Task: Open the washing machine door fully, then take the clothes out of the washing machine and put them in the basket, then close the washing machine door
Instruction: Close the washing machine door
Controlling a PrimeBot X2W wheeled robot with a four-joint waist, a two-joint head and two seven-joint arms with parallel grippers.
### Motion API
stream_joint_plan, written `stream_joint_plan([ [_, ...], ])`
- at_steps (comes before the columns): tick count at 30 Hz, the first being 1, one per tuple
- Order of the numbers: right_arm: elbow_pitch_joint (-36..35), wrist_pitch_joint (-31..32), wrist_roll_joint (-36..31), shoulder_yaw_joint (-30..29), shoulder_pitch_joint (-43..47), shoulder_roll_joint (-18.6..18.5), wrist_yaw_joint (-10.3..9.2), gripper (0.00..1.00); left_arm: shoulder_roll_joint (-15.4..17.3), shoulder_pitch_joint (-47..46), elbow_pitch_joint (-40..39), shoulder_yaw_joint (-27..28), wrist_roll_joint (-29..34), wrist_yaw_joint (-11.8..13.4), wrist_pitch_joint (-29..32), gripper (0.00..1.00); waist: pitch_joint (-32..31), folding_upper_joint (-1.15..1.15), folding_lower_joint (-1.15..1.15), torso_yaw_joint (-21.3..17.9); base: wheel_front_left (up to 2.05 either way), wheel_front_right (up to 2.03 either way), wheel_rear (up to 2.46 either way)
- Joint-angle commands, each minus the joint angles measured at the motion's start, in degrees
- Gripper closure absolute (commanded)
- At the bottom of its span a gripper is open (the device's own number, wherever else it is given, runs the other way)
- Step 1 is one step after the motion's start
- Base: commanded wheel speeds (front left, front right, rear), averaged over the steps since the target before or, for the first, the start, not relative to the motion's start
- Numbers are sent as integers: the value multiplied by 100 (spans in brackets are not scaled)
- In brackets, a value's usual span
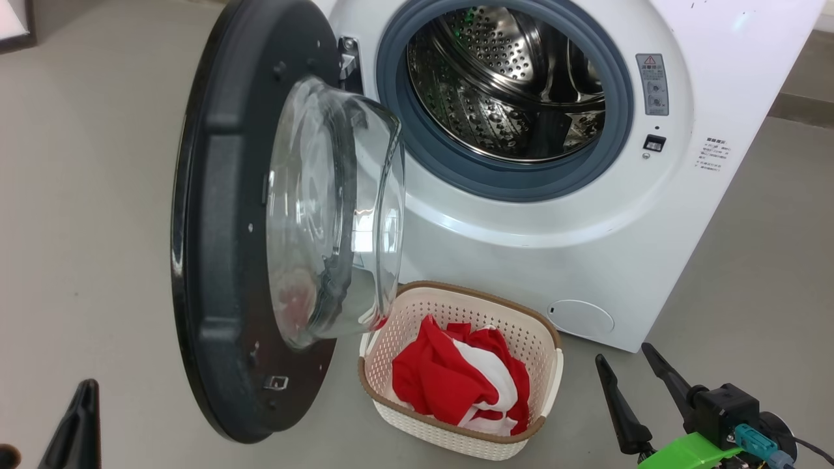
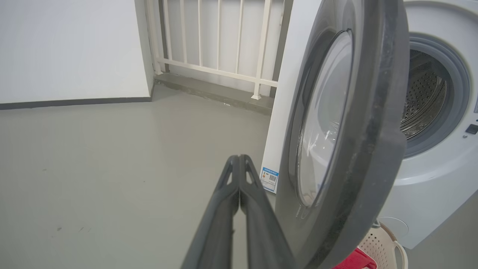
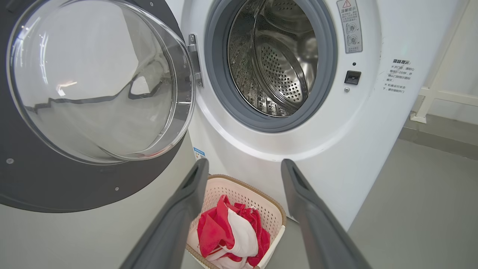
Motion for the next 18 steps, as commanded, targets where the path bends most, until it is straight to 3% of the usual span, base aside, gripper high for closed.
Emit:
stream_joint_plan([
  [1,-126,-78,86,125,-149,-53,28,0,102,-303,-174,252,-56,-13,-23,100,-4,0,0,-1,0,0,0],
  [5,-121,-80,78,121,-165,-53,28,0,14,-404,-242,393,-409,-77,-42,100,-14,0,0,-8,0,0,0],
  [8,-122,-76,59,109,-169,-53,28,0,-162,-574,-364,665,-1021,-168,-71,100,-22,0,0,-13,0,0,0],
  [14,-129,-70,70,121,-180,-53,28,0,-396,-983,-562,1381,-2640,-417,122,100,-24,0,0,-49,0,0,0],
  [18,-134,-66,80,129,-200,-53,28,0,-492,-1378,-494,1866,-3977,-455,519,100,-8,0,0,-72,0,0,0],
])
